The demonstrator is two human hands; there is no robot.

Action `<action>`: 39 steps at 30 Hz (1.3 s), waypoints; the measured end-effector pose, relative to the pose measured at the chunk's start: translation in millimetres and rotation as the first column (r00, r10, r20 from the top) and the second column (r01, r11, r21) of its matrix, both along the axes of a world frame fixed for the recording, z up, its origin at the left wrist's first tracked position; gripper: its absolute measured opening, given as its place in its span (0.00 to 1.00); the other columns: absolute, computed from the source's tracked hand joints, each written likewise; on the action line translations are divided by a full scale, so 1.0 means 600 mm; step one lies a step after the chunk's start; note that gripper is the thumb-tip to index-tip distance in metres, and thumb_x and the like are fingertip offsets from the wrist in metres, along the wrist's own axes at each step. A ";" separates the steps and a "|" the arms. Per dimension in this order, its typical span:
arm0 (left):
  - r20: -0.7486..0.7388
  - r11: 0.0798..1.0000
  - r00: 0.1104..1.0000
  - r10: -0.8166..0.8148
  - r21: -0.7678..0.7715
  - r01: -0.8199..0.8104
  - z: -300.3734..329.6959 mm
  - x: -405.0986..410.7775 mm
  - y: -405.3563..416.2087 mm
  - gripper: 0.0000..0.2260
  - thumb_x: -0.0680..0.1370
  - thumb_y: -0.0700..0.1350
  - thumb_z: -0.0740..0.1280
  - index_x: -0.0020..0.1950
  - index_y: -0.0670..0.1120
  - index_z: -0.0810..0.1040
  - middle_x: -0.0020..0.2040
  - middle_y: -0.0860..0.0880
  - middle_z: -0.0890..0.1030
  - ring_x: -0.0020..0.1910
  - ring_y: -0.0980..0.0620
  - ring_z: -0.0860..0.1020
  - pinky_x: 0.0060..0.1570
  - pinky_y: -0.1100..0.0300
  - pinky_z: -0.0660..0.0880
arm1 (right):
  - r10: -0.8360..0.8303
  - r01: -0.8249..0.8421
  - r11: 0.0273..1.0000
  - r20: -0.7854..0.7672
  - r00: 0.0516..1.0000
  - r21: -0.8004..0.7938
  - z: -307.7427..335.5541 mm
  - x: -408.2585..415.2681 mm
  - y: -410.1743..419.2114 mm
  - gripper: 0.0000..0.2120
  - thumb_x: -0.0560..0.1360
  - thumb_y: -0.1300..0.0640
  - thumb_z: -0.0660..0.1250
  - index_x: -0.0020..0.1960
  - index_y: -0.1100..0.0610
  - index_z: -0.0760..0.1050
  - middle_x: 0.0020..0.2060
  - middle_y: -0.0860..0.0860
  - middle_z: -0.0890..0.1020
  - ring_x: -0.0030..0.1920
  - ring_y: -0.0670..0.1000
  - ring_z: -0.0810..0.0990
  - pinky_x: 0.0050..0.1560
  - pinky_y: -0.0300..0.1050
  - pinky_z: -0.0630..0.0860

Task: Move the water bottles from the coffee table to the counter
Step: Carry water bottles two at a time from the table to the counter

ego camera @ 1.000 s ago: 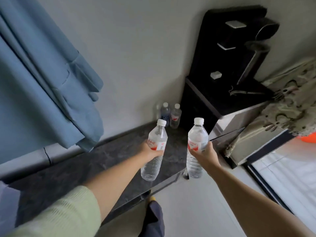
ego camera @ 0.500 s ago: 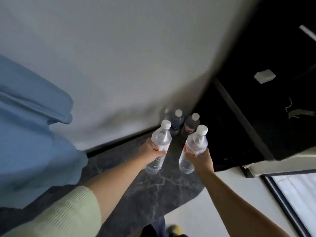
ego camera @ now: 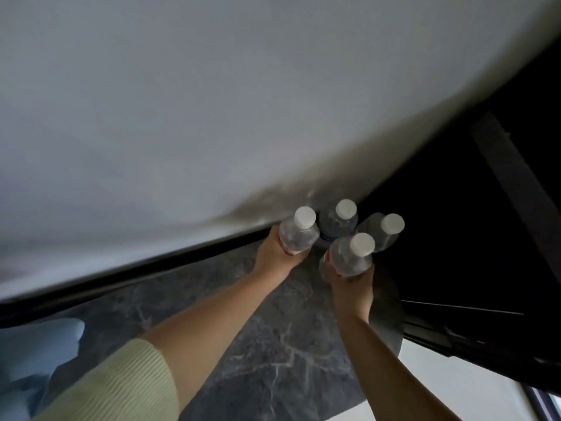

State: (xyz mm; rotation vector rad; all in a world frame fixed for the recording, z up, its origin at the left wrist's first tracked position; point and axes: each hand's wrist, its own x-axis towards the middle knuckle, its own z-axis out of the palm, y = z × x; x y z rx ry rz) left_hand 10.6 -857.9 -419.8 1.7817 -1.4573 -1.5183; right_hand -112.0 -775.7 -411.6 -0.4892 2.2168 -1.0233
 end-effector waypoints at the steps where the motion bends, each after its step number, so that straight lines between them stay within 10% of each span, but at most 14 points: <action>1: -0.006 1.000 1.000 0.017 -0.003 -0.017 -0.010 -0.006 -0.003 0.36 0.66 0.47 0.80 0.70 0.50 0.68 0.65 0.49 0.77 0.64 0.49 0.75 0.60 0.55 0.73 | 0.006 -0.005 1.000 0.013 1.000 -0.017 -0.010 0.002 -0.003 0.27 0.70 0.52 0.76 0.65 0.55 0.71 0.57 0.53 0.81 0.59 0.56 0.79 0.47 0.39 0.68; 13: -0.097 0.997 0.995 0.008 -0.073 -0.015 -0.069 -0.026 -0.004 0.33 0.66 0.42 0.79 0.55 0.74 0.69 0.50 0.75 0.76 0.52 0.76 0.72 0.46 0.82 0.67 | 0.073 -0.068 0.995 0.066 0.995 -0.076 -0.070 -0.025 -0.001 0.31 0.69 0.53 0.77 0.67 0.48 0.65 0.63 0.50 0.76 0.62 0.52 0.76 0.58 0.49 0.73; 19: 0.052 0.994 0.996 -0.068 0.084 0.064 -0.045 -0.010 0.000 0.41 0.69 0.41 0.77 0.76 0.45 0.59 0.70 0.44 0.72 0.68 0.45 0.71 0.65 0.46 0.71 | 0.211 -0.208 0.978 0.133 0.968 -0.032 -0.048 -0.040 0.010 0.38 0.70 0.57 0.76 0.74 0.54 0.60 0.68 0.54 0.71 0.67 0.55 0.72 0.65 0.59 0.72; 29: 0.238 0.946 0.919 -0.314 0.159 0.282 0.138 0.035 0.014 0.44 0.73 0.47 0.73 0.79 0.50 0.47 0.75 0.43 0.63 0.62 0.44 0.75 0.46 0.58 0.75 | 0.473 -0.464 0.860 0.010 0.881 0.213 0.144 -0.102 0.035 0.42 0.72 0.56 0.74 0.77 0.58 0.52 0.73 0.58 0.66 0.71 0.57 0.66 0.65 0.44 0.65; 39: 0.339 0.916 0.887 -0.313 -0.140 0.376 0.398 0.030 -0.019 0.35 0.76 0.53 0.69 0.77 0.47 0.56 0.70 0.42 0.69 0.65 0.44 0.72 0.57 0.56 0.70 | 0.691 -0.629 0.723 -0.283 0.665 0.287 0.388 -0.107 -0.056 0.34 0.78 0.46 0.64 0.78 0.55 0.53 0.76 0.55 0.58 0.74 0.58 0.60 0.72 0.54 0.63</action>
